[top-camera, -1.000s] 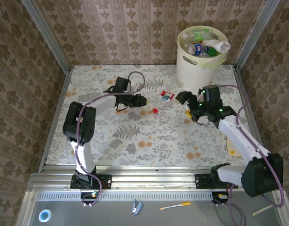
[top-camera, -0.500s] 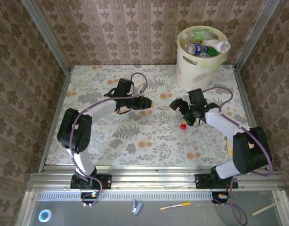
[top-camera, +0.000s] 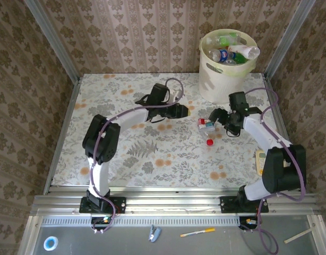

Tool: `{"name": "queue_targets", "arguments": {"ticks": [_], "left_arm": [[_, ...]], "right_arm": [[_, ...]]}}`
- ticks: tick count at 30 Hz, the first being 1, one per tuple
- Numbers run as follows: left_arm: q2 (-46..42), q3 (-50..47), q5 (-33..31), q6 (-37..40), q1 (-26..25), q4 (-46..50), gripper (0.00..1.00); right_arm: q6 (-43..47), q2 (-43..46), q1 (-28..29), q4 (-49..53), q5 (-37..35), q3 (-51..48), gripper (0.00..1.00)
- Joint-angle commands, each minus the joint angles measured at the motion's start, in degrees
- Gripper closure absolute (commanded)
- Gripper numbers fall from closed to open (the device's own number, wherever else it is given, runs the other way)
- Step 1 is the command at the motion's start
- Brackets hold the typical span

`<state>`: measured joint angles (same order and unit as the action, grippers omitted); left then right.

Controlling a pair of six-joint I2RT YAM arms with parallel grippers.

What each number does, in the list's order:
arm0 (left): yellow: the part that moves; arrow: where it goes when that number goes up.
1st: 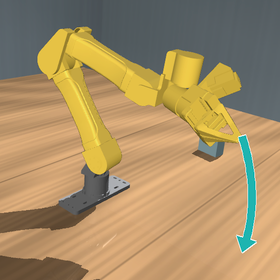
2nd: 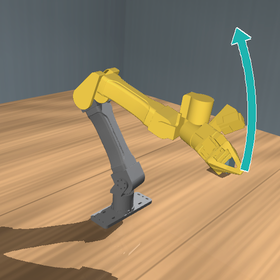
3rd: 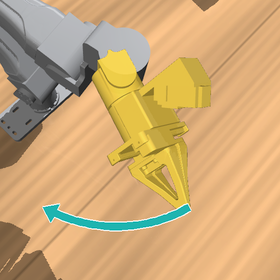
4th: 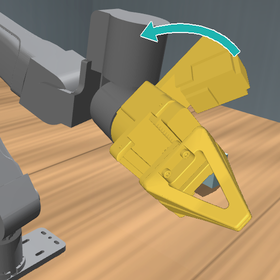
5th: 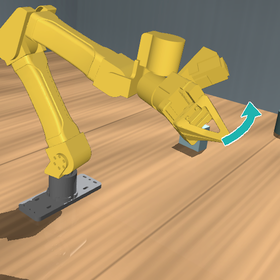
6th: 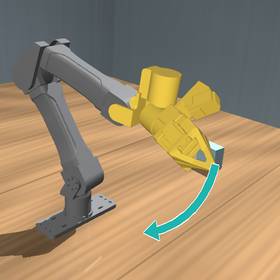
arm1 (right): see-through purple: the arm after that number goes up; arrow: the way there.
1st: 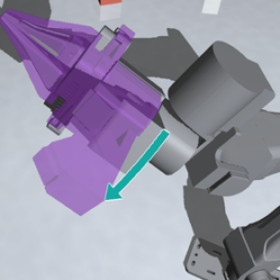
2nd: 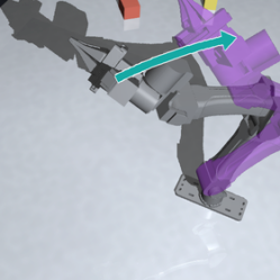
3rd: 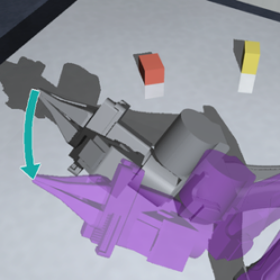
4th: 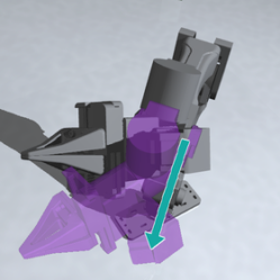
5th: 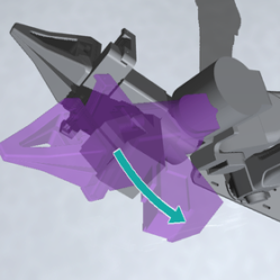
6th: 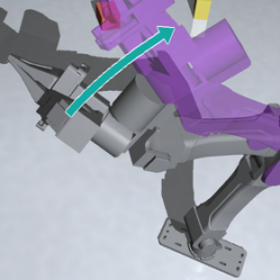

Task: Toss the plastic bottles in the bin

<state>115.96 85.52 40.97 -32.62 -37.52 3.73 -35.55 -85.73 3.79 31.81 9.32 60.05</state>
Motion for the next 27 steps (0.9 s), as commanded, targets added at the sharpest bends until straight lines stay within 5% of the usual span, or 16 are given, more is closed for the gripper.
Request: {"name": "queue_targets", "arguments": {"ticks": [1,17,27], "left_arm": [[2.9,4.1,1.4,-0.6,-2.2,3.2,0.73],[19.0,18.9,-2.7,0.7,-6.9,16.6,0.81],[22.4,21.8,-3.8,4.5,-6.9,22.0,0.81]], "right_arm": [[7.0,-2.9,-0.8,-4.9,6.1,-0.6,0.1],[7.7,-13.9,-2.6,-14.2,11.9,-4.2,0.31],[3.1,-17.5,-2.5,-23.0,17.3,-5.8,0.54]]}}
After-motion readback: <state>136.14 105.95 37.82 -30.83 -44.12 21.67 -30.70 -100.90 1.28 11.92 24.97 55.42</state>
